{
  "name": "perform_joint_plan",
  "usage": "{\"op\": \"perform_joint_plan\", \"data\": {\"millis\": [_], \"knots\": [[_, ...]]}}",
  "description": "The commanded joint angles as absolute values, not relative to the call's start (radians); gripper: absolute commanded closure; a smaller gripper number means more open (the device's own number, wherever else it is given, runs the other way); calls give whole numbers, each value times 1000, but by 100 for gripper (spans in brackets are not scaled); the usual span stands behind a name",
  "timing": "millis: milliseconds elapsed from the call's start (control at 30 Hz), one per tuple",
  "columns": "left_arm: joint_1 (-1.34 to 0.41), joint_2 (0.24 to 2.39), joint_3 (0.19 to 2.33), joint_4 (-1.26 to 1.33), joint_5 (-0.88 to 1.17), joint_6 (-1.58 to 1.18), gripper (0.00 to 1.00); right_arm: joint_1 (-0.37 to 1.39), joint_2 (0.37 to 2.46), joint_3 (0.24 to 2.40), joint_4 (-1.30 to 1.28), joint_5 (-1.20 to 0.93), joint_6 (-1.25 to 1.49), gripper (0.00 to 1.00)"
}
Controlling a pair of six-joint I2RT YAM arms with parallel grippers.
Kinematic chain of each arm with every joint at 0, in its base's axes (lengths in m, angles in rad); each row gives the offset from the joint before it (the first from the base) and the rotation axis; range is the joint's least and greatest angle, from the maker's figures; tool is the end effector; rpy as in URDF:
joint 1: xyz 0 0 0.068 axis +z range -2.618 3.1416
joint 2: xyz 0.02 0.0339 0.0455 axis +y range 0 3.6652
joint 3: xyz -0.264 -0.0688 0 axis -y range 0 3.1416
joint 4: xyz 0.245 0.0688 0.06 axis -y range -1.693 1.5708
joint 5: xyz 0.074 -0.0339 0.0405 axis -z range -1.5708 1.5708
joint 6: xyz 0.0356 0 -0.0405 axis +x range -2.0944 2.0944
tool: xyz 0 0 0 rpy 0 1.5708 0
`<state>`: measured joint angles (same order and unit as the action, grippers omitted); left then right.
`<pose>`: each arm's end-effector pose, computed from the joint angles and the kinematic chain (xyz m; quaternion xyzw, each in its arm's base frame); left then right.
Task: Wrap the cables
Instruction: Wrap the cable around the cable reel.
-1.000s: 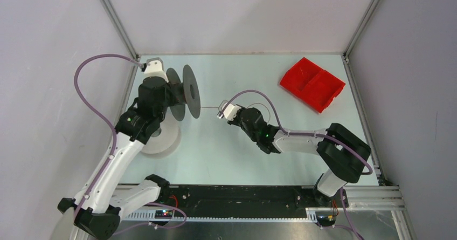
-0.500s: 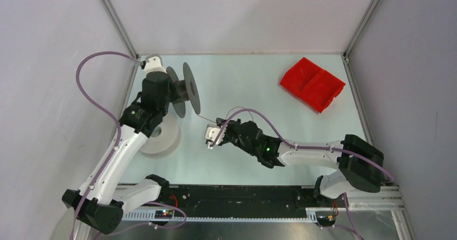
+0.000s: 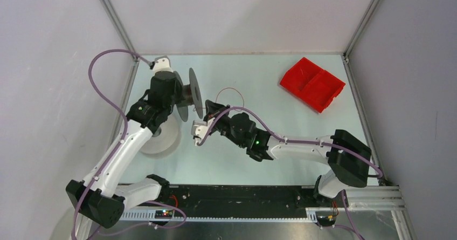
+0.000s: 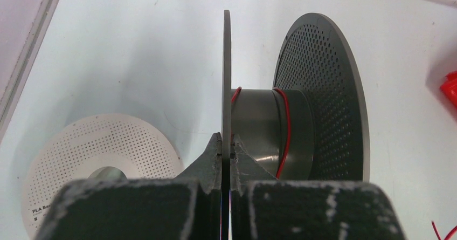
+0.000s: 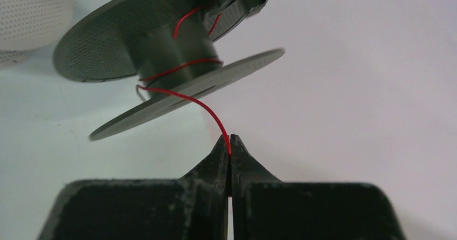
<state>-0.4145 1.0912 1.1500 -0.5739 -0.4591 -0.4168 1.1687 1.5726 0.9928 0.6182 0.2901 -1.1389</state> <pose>0.2182 -0.0788 0.3698 -0.1156 0.8411 -0.0182 0.5281 0.1527 0.3331 0.2976 -0.5851 0.3731 -0.0896 0.7144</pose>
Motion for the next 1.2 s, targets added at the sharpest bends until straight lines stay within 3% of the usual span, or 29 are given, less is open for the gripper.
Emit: {"op": "perform_joint_plan", "data": {"millis": [0, 733, 1167], "knots": [[-438, 1095, 1153, -519, -439, -374, 100, 1155, 1606, 1083, 671, 258, -1208, 100], [-449, 986, 1082, -552, 137, 82, 100, 935, 1514, 1135, 384, -42, -833, 93], [-448, 979, 1131, -643, 240, 231, 100, 840, 1449, 1078, 277, -164, -711, 93]]}}
